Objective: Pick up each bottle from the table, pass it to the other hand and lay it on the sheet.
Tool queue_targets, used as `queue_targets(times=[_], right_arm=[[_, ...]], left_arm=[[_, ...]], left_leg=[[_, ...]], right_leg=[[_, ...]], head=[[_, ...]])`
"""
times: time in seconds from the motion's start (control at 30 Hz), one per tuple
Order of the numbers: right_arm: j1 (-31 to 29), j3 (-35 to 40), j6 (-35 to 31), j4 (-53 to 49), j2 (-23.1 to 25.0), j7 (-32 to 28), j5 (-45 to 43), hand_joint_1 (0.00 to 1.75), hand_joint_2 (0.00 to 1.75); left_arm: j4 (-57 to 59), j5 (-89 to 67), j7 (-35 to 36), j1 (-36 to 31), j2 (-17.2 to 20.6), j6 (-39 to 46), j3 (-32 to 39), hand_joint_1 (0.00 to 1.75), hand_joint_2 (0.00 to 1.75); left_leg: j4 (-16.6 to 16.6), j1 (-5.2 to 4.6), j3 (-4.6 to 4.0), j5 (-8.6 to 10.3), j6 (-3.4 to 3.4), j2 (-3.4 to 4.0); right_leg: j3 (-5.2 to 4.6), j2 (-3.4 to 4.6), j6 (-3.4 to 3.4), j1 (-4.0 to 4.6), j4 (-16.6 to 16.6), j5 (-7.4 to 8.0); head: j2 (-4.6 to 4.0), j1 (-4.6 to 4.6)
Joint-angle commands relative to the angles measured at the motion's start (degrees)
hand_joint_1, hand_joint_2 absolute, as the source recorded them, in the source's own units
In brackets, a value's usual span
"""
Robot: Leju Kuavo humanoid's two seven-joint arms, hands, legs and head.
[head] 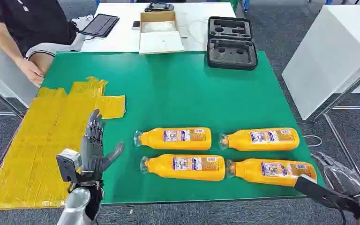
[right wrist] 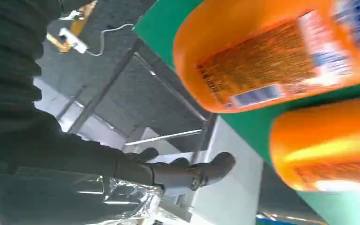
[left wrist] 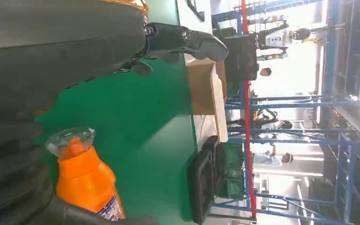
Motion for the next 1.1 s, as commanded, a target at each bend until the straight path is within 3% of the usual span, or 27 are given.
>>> queue_targets(times=[0.03, 0.27, 0.33, 0.43, 0.57, 0.87, 0.9, 0.97, 1.1], right_arm=[[-4.9, 2.49, -2.07, 11.29, -0.97, 1.82, 3.74, 0.0, 1.75], [-5.23, 2.72, -2.3, 12.31, -1.35, 1.74, 3.79, 0.0, 1.75], [-5.23, 2.72, -2.3, 12.31, -1.35, 1.74, 3.79, 0.0, 1.75], [-5.23, 2.72, -2.3, 12.31, -1.35, 1.74, 3.79, 0.0, 1.75], [-9.65, 9.28, -6.75, 19.57, -2.04, 2.71, 5.12, 0.0, 1.75], [-12.9, 20.58, -9.06, 23.24, -4.95, 3.44, 3.93, 0.0, 1.75], [-11.77, 25.8, -9.48, 19.51, -6.9, 2.17, 3.8, 0.0, 1.75], [-9.46, 29.73, -8.82, 12.76, -8.58, 5.2, 1.58, 0.0, 1.75], [-6.08, 33.08, -10.0, 2.05, -11.29, 9.09, 0.84, 0.0, 1.75]], left_arm=[[6.92, 1.03, -0.49, -3.09, -0.11, 0.21, -0.64, 0.0, 1.75], [7.26, 1.09, -0.57, -3.26, -0.2, 0.24, -0.73, 0.0, 1.75], [7.26, 1.09, -0.57, -3.26, -0.2, 0.24, -0.73, 0.0, 1.75], [7.26, 1.09, -0.57, -3.26, -0.2, 0.24, -0.73, 0.0, 1.75], [9.72, 1.72, -0.99, -4.47, -0.13, 0.49, -2.08, 0.0, 1.75], [11.52, 2.81, -1.65, -5.4, 0.26, 1.09, -3.29, 0.0, 1.75], [11.59, 3.16, -1.72, -5.51, 0.52, 1.63, -3.25, 0.0, 1.75], [11.33, 3.62, -1.68, -5.3, 0.99, 1.89, -3.26, 0.0, 1.75], [10.7, 4.05, -1.61, -4.63, 1.39, 2.12, -2.86, 0.0, 1.75]], left_leg=[[-0.02, 0.1, 0.27, -0.09, -0.15, 0.08], [-0.03, 0.06, 0.22, -0.06, -0.11, 0.04], [0.02, 0.11, 0.55, -0.24, -0.24, 0.11], [-0.02, 0.06, 0.18, -0.05, -0.1, 0.04], [-0.01, 0.13, 0.51, -0.19, -0.21, 0.23], [-0.03, 0.09, 0.28, -0.05, -0.09, 0.17], [0.0, 0.1, 0.47, -0.14, -0.15, 0.27], [0.03, 0.08, 0.43, -0.16, -0.14, 0.36], [0.02, 0.0, 0.2, -0.06, -0.08, 0.17]], right_leg=[[0.33, -0.02, -0.07, 0.12, -0.14, -0.05], [0.27, -0.02, -0.05, 0.07, -0.11, -0.05], [0.65, -0.04, -0.11, 0.13, -0.11, -0.21], [0.24, -0.02, -0.05, 0.08, -0.1, -0.04], [0.59, 0.09, -0.09, 0.16, -0.18, -0.1], [0.34, 0.09, -0.05, 0.11, -0.13, -0.01], [0.54, 0.14, -0.08, 0.13, -0.14, -0.08], [0.46, 0.23, -0.07, 0.11, -0.08, -0.08], [0.21, 0.08, -0.05, 0.02, 0.03, -0.07]], head=[[0.0, 0.02], [0.0, 0.02], [0.0, 0.0], [0.0, 0.02], [0.0, 0.02], [0.0, 0.02], [0.0, 0.0], [0.0, 0.0], [0.0, 0.02]])
